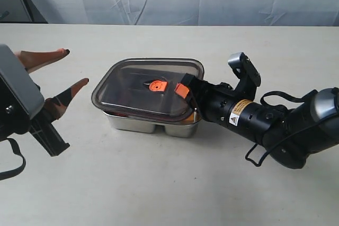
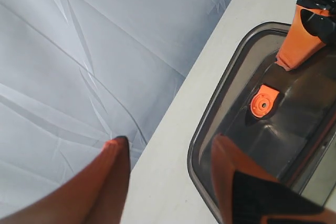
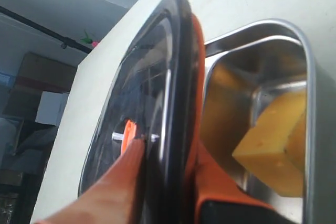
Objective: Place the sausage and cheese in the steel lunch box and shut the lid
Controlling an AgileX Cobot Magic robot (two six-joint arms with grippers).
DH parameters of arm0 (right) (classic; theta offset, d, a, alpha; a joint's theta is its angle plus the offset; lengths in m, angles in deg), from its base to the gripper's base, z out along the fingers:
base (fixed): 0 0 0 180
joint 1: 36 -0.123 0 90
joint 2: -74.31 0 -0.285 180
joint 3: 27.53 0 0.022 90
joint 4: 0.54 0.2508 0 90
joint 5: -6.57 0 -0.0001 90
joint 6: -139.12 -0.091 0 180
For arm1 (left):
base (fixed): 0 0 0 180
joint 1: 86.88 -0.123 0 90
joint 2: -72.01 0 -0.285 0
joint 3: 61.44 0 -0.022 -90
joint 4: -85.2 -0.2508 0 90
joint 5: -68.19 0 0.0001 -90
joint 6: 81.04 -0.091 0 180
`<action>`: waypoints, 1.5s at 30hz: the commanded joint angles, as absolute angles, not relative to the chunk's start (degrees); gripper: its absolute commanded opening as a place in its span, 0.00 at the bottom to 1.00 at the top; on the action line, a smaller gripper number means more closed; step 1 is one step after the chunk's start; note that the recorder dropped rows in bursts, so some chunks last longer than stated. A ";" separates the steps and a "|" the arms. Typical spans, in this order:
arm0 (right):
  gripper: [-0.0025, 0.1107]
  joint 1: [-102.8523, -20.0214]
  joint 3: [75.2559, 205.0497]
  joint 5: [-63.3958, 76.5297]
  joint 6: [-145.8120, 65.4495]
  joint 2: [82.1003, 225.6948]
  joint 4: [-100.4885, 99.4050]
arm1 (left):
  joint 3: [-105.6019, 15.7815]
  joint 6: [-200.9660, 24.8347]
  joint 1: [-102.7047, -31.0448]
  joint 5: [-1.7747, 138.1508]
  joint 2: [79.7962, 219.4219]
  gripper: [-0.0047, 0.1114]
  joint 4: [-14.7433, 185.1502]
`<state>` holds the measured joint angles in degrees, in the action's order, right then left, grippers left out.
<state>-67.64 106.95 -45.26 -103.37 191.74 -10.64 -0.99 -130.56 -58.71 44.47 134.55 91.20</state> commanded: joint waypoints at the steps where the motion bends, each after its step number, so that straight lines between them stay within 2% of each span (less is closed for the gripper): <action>1: 0.01 -66.79 106.41 -36.40 -99.13 192.20 -9.15 | -0.82 -130.00 -58.36 43.97 134.45 0.44 91.49; 8: 0.01 -61.98 106.41 -30.75 -99.40 191.96 -13.11 | -0.82 -130.00 -58.36 43.97 134.45 0.44 91.49; 17: 0.01 -61.34 108.09 -29.41 -100.27 191.96 -24.13 | -0.82 -130.00 -58.36 43.74 134.45 0.44 91.49; 24: 0.01 -61.34 109.19 -30.83 -118.25 191.96 -27.85 | -0.82 -130.00 -58.36 43.74 134.45 0.44 91.49; 31: 0.01 -61.34 109.45 -26.44 -126.02 191.96 -32.59 | -0.82 -130.00 -58.36 43.74 134.45 0.44 91.49; 33: 0.01 -61.34 109.45 -27.74 -127.30 191.96 -32.71 | -0.82 -130.00 -58.36 43.74 134.45 0.44 91.49; 36: 0.01 -61.34 109.45 -38.41 -129.50 191.96 -33.68 | -0.82 -130.00 -58.36 43.74 134.45 0.44 91.49; 45: 0.01 -61.34 109.45 -38.11 -134.04 191.89 -36.86 | -0.82 -130.00 -58.36 43.74 134.45 0.44 91.49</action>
<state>-61.29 109.87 -40.60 -134.58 191.40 -34.48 -0.99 -130.56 -58.71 44.34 134.55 91.20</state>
